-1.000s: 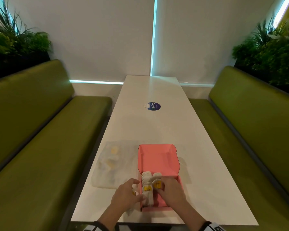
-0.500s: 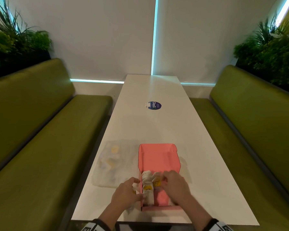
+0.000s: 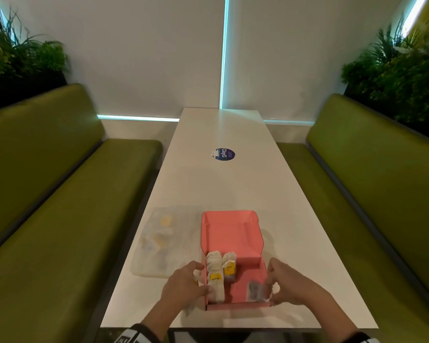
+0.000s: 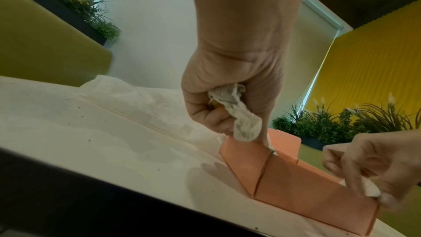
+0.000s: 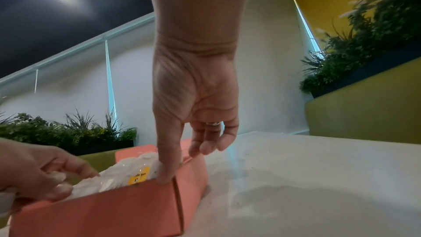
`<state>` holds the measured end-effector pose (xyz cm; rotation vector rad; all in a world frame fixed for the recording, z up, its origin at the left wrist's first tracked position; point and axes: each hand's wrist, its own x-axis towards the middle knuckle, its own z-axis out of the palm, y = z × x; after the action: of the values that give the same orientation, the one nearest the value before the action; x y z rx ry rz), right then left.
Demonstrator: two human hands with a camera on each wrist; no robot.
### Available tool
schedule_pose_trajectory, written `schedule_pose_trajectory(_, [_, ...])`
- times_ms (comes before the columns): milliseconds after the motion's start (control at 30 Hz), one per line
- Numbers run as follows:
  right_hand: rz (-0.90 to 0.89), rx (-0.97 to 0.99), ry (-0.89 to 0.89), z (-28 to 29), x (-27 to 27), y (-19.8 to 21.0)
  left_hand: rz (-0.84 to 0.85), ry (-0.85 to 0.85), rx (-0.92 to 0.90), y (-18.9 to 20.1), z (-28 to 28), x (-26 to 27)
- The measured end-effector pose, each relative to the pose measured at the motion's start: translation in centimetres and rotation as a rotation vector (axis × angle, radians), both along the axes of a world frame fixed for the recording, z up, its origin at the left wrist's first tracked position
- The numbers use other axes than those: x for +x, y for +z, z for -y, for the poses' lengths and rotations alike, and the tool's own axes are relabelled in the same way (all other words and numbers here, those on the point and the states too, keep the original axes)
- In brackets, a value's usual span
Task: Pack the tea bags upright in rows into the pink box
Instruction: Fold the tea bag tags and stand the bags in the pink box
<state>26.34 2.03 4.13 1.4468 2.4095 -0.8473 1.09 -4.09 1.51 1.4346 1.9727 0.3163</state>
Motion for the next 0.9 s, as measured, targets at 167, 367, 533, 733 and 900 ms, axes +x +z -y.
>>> schedule_pose_trajectory(167, [-0.205, 0.054, -0.05, -1.0, 0.1, 1.7, -0.006, 0.002, 0.005, 0.0, 0.1, 0.0])
schedule_pose_trajectory(367, [-0.642, 0.416, -0.426, -1.2, -1.6, 3.7, -0.042, -0.006, 0.083, 0.4, 0.1, -0.2])
schedule_pose_trajectory(533, [-0.417, 0.027, -0.164, -0.4, -2.3, 5.5, -0.001, -0.002, 0.298, 2.2, -0.4, -0.3])
schedule_pose_trajectory(733, [-0.442, 0.114, -0.24, -0.5, -3.4, 6.1, 0.272, -0.028, 0.496, 4.4, -0.7, 0.9])
schedule_pose_trajectory(900, [-0.543, -0.029, -0.21, 0.3, -4.1, 7.3, 0.339, -0.261, 0.381, 5.4, -0.8, 2.0])
